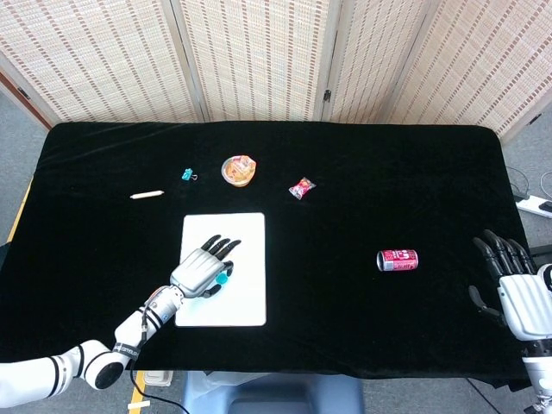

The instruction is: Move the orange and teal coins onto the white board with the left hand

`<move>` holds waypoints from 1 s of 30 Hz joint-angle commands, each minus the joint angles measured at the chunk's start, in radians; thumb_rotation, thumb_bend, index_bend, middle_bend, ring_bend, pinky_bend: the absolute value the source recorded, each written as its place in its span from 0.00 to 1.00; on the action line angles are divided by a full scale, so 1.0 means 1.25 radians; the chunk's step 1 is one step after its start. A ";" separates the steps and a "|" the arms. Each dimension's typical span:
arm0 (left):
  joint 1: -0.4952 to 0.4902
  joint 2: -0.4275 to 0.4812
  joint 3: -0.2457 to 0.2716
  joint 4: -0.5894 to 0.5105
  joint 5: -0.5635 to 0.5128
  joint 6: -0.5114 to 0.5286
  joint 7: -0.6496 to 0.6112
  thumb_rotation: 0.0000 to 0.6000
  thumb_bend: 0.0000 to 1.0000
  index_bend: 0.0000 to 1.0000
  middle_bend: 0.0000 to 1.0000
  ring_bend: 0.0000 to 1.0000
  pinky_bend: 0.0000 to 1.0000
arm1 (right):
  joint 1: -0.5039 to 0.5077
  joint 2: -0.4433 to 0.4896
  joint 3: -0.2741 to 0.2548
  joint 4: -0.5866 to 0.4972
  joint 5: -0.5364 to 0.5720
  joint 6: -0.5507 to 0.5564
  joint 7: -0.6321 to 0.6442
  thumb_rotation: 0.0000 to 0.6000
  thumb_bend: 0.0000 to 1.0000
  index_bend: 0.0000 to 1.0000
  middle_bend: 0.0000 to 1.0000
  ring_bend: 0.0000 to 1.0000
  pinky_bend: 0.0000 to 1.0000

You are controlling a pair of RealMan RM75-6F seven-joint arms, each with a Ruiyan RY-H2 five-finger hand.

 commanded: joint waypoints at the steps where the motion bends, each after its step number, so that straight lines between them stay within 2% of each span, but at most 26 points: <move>1: -0.014 -0.021 -0.002 0.017 -0.029 -0.012 0.025 1.00 0.41 0.47 0.04 0.00 0.00 | 0.000 0.000 0.000 0.001 0.001 0.000 0.001 1.00 0.46 0.00 0.01 0.00 0.00; 19: -0.025 -0.045 0.021 0.045 -0.094 0.004 0.079 1.00 0.41 0.45 0.04 0.00 0.00 | -0.005 0.003 -0.002 0.000 -0.001 0.005 0.002 1.00 0.46 0.00 0.01 0.00 0.00; 21: -0.024 -0.044 0.024 0.042 -0.092 0.007 0.078 1.00 0.41 0.43 0.04 0.00 0.00 | -0.006 0.003 -0.002 0.001 -0.001 0.006 0.003 1.00 0.46 0.00 0.01 0.00 0.00; 24: -0.017 -0.032 0.027 0.019 -0.072 0.028 0.055 1.00 0.41 0.32 0.02 0.00 0.00 | -0.006 0.003 -0.001 0.000 -0.001 0.007 0.003 1.00 0.46 0.00 0.01 0.00 0.00; 30: 0.020 0.042 0.026 -0.061 -0.013 0.100 -0.027 1.00 0.41 0.25 0.01 0.00 0.00 | -0.006 0.006 0.001 0.002 0.001 0.007 0.007 1.00 0.46 0.00 0.01 0.00 0.00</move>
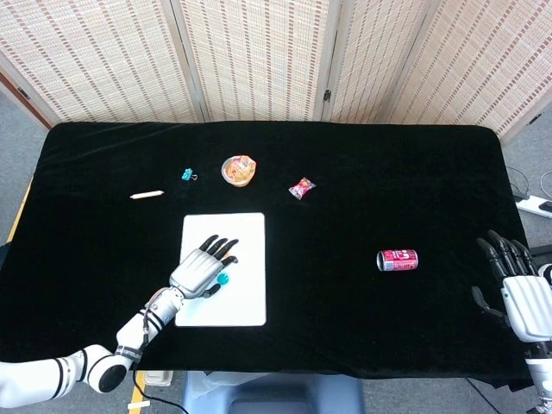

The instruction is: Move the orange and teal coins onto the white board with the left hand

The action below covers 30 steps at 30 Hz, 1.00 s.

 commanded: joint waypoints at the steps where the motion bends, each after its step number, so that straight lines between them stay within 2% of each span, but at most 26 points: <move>1: 0.030 0.054 -0.003 -0.052 0.033 0.051 -0.057 1.00 0.41 0.24 0.01 0.00 0.00 | 0.000 0.002 0.001 0.002 0.001 -0.001 0.003 1.00 0.46 0.00 0.01 0.00 0.00; 6: 0.087 0.131 -0.014 -0.089 0.043 0.140 -0.123 1.00 0.41 0.21 0.01 0.00 0.00 | 0.002 0.014 -0.001 0.007 0.003 -0.010 0.015 1.00 0.46 0.00 0.01 0.00 0.00; 13: 0.195 0.203 -0.026 -0.102 0.004 0.285 -0.165 1.00 0.41 0.17 0.01 0.00 0.00 | 0.014 0.033 -0.003 0.022 0.008 -0.041 0.063 1.00 0.46 0.00 0.00 0.00 0.00; 21: 0.323 0.270 0.000 -0.112 -0.022 0.410 -0.179 1.00 0.41 0.17 0.01 0.00 0.00 | 0.021 0.035 -0.009 0.030 -0.001 -0.054 0.096 1.00 0.46 0.00 0.00 0.00 0.00; 30: 0.438 0.294 0.044 -0.118 0.021 0.519 -0.197 1.00 0.41 0.17 0.01 0.00 0.00 | 0.013 0.014 -0.014 0.026 -0.012 -0.035 0.075 1.00 0.46 0.00 0.00 0.00 0.00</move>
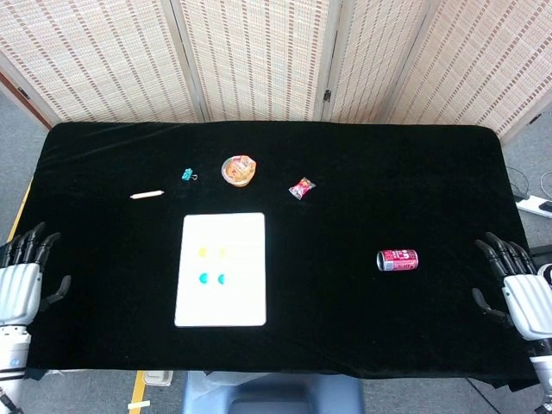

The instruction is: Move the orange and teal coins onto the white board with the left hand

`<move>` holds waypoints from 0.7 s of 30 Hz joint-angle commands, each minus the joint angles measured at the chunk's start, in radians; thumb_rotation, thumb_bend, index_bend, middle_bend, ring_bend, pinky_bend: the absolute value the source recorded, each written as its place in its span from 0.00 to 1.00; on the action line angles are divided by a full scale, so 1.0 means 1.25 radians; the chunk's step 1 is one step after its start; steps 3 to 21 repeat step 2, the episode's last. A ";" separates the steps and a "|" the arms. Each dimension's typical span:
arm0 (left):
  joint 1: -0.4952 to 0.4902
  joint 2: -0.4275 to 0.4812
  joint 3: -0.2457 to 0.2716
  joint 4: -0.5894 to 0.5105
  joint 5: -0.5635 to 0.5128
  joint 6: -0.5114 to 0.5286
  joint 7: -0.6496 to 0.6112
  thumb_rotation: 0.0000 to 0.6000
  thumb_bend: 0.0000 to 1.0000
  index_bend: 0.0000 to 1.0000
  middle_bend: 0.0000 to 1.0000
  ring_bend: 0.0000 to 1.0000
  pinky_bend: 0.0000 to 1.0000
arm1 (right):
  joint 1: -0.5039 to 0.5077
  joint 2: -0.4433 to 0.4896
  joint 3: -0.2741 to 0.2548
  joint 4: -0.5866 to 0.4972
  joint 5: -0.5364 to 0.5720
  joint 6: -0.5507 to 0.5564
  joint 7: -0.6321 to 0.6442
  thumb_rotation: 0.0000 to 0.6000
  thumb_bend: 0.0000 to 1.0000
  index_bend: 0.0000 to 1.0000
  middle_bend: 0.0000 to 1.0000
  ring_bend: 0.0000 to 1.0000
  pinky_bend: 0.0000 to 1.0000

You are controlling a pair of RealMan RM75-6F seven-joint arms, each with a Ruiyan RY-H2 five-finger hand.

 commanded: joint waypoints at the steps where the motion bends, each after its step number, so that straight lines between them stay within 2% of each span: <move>1: 0.032 0.007 0.015 -0.003 0.023 0.029 -0.015 1.00 0.41 0.17 0.01 0.00 0.00 | -0.003 -0.009 0.001 -0.004 -0.005 0.012 -0.010 1.00 0.46 0.00 0.00 0.00 0.00; 21: 0.041 0.006 0.017 -0.002 0.031 0.039 -0.020 1.00 0.41 0.17 0.01 0.00 0.00 | -0.004 -0.013 0.002 -0.006 -0.008 0.019 -0.016 1.00 0.46 0.00 0.00 0.00 0.00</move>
